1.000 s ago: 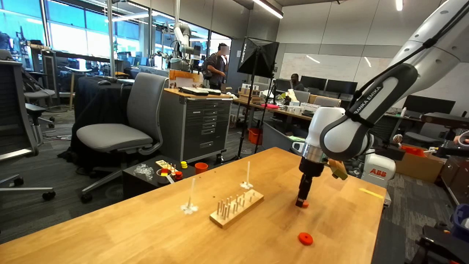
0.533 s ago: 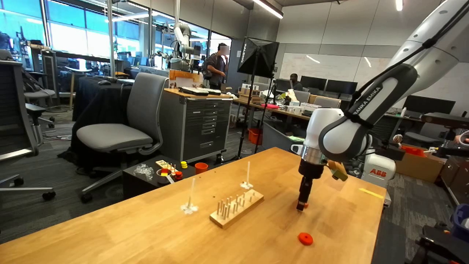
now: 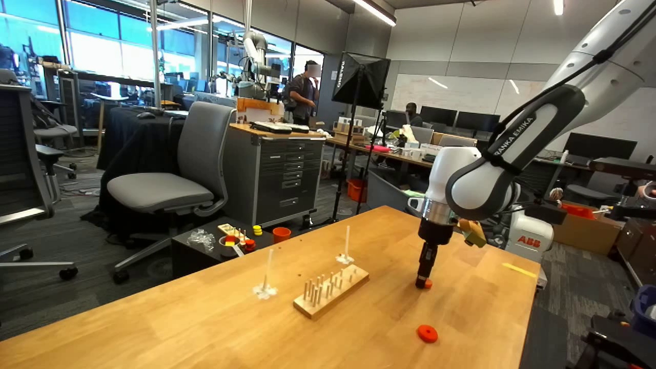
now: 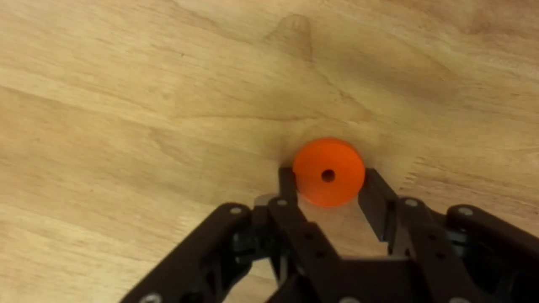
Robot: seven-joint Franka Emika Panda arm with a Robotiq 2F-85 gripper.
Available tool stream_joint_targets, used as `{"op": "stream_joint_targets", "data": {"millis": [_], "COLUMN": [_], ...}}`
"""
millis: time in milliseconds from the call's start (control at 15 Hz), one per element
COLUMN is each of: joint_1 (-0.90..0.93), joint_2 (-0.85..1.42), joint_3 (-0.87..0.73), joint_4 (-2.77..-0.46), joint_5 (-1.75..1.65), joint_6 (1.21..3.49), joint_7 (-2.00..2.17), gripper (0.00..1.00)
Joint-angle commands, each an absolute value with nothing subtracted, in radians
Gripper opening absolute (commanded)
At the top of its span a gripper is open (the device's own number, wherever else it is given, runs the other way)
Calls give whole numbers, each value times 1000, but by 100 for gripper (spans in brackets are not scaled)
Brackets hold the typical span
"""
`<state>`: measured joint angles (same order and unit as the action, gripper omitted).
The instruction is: Pick up the orange ring on the right and place it on the wooden stand
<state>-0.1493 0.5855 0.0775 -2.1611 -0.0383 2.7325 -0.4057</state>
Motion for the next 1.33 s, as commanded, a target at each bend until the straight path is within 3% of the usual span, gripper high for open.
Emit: {"op": "stream_joint_targets", "data": {"millis": [0, 1267], "joint_1": [-137, -117], "joint_2": [578, 538], "joint_3": [66, 240], "joint_4": [-2158, -2063], "joint_5": [-63, 7], "joint_6": [2699, 2633], "joint_7": [-381, -424], "gripper": [18, 18]}}
